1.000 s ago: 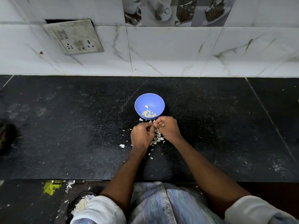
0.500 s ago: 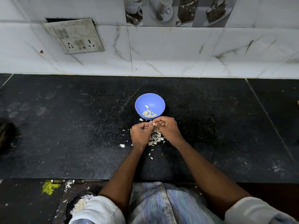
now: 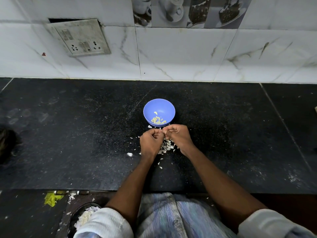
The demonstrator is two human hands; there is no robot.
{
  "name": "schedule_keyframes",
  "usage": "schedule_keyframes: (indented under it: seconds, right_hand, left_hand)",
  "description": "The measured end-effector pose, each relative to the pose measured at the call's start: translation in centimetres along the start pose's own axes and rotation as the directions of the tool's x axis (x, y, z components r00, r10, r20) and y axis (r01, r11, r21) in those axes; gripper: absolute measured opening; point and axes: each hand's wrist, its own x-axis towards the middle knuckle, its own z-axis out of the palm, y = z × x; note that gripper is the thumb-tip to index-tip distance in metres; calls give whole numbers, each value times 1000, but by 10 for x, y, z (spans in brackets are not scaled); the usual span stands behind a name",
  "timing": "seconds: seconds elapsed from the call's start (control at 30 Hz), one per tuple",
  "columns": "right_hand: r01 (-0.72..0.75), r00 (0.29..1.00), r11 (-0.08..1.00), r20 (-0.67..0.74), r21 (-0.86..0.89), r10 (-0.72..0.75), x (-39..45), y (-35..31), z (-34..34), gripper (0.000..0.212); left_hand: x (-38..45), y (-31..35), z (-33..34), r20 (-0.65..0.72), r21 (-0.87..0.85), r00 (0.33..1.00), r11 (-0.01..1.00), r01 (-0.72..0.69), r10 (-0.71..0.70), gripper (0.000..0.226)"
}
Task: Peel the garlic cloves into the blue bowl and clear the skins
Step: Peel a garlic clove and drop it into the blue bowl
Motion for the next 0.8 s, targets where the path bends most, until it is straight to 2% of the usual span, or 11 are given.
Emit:
schedule_keyframes:
  seconds: [0.23, 0.6, 0.8]
  right_hand:
    - [16, 1000, 1000, 7, -4, -16, -1, 1, -2, 15]
    - [4, 1000, 999, -4, 35, -4, -2, 1, -5, 8]
    - [16, 1000, 998, 2, 55, -16, -2, 0, -6, 16]
  left_hand:
    - [3, -4, 0, 46, -59, 998, 998, 33, -30, 6]
    - [4, -4, -3, 85, -141, 995, 988, 66, -54, 12]
    - [3, -4, -3, 171, -270, 982, 955, 125, -80, 16]
